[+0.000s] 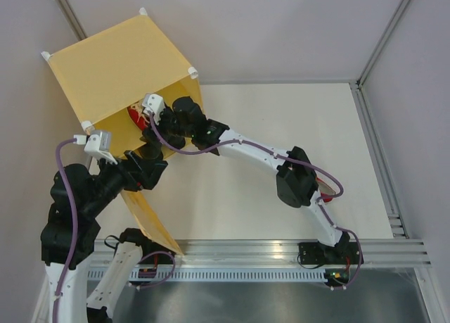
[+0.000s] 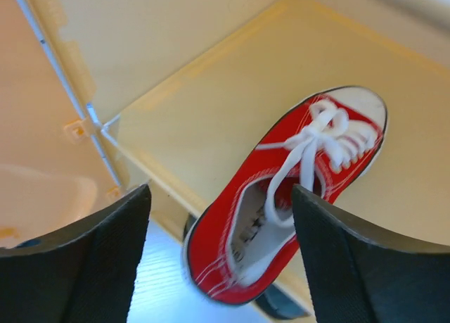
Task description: Place and organize the shoes in the shoe cabinet
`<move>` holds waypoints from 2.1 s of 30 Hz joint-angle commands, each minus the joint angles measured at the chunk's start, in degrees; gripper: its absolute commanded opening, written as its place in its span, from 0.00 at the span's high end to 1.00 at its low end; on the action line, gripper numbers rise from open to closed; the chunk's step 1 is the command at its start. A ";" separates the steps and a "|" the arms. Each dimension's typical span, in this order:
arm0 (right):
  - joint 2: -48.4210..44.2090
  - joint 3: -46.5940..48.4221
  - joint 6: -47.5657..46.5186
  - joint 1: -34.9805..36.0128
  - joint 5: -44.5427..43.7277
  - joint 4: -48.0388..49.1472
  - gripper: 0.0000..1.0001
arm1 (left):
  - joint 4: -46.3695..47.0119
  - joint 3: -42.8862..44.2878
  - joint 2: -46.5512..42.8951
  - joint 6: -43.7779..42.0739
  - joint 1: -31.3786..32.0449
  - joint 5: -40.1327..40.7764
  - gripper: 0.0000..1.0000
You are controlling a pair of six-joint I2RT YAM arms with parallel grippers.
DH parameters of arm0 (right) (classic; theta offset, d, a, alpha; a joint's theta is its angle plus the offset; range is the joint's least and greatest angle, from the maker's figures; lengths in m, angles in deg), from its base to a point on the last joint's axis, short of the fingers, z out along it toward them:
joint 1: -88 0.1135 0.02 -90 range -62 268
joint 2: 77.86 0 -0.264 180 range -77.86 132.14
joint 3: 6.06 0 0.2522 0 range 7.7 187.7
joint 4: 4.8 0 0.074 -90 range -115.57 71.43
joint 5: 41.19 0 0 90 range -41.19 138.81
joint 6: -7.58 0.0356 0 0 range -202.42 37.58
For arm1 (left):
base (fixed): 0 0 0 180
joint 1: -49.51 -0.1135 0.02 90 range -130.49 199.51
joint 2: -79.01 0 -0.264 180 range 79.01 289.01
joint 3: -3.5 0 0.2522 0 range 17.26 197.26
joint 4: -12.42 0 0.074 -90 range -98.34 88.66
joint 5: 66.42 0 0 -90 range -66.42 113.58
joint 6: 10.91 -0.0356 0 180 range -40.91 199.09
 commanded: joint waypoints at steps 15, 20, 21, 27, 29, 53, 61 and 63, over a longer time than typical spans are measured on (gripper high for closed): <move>-20.28 -32.83 11.29 1.34 -13.84 19.28 0.04 | -2.79 2.61 0.35 -0.98 -0.32 3.58 0.05; -18.35 -34.42 14.98 1.43 -15.34 24.55 0.04 | -2.70 2.70 1.14 -1.24 -0.32 3.85 0.05; -17.39 -34.43 15.59 1.52 -15.52 25.08 0.04 | -2.79 2.70 1.23 -1.24 -0.32 3.85 0.05; -13.08 -32.76 17.70 2.04 -16.31 28.25 0.03 | -2.70 2.97 1.93 -1.07 -0.32 3.94 0.05; -11.59 -32.14 18.49 2.31 -18.42 28.77 0.04 | -2.87 3.14 2.02 -1.06 -0.32 3.94 0.05; -4.64 -21.78 16.03 2.84 -20.62 29.13 0.89 | -3.49 2.88 2.37 -1.68 -0.32 3.58 0.04; 2.21 -11.41 15.24 2.75 -20.62 23.59 0.90 | -3.75 2.97 2.02 -1.77 -0.32 3.41 0.04; 3.62 -8.51 15.24 2.75 -20.88 22.19 0.90 | -3.93 2.88 2.02 -1.68 -0.32 3.32 0.04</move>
